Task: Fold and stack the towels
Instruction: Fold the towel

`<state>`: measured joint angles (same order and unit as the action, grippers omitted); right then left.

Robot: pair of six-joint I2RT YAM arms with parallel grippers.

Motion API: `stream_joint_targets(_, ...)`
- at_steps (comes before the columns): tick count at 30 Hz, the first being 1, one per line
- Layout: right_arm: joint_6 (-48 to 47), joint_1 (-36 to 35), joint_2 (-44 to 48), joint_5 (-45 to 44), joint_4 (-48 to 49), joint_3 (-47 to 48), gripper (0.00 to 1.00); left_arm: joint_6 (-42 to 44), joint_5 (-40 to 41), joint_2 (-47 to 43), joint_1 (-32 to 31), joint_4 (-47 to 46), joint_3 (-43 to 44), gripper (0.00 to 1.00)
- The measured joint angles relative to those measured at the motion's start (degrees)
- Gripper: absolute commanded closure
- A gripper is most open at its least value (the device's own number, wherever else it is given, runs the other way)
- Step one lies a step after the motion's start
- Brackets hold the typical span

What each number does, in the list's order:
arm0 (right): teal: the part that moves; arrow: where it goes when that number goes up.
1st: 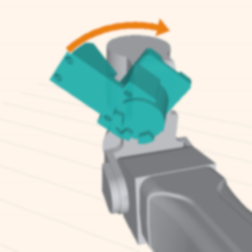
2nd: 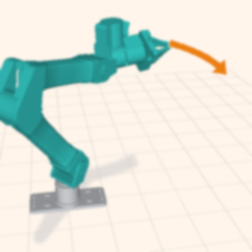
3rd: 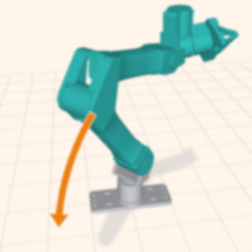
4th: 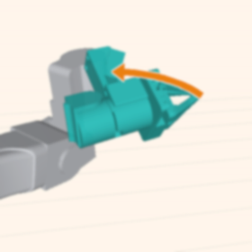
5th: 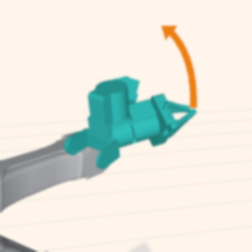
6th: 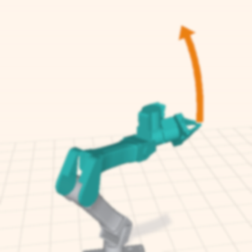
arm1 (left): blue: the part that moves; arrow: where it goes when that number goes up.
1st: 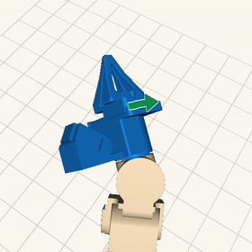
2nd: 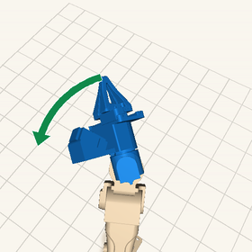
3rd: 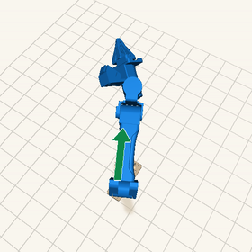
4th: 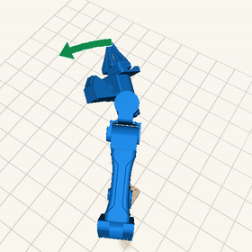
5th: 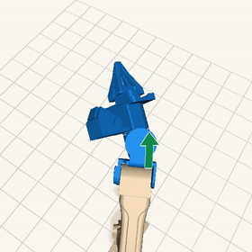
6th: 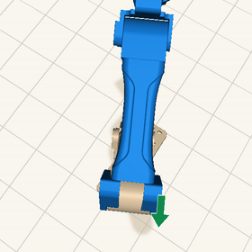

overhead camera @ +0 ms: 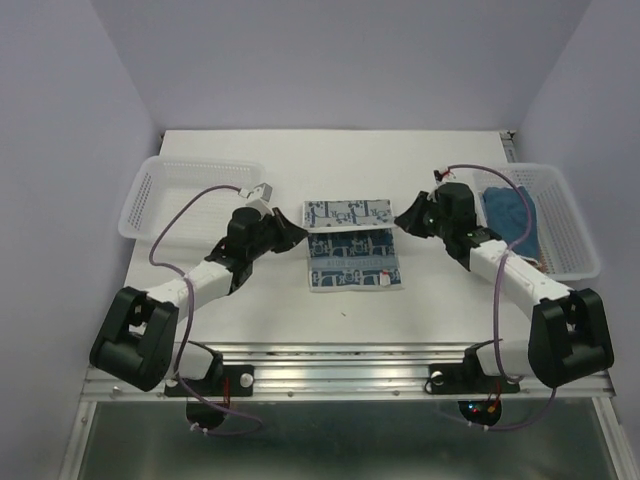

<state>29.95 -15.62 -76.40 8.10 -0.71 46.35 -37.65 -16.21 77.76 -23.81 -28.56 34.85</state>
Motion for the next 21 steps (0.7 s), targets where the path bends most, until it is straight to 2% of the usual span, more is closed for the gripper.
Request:
stream_joint_targets(8,1.2,-1.14,9.14,0.24,-2.95,-6.23,0.99,-2.99,3.1,-11.28,-4.81,-2.51,-9.73,1.0)
stream_joint_targets(13,1.4,-1.16,13.05,0.15,-4.7,-9.94,0.99,-4.5,4.2,-11.5,-8.13,-2.49,-13.49,1.0)
stream_joint_targets(21,2.73,-1.29,13.16,1.4,-5.22,-15.26,0.96,-6.43,4.15,-11.52,-10.01,-2.47,-16.85,1.0)
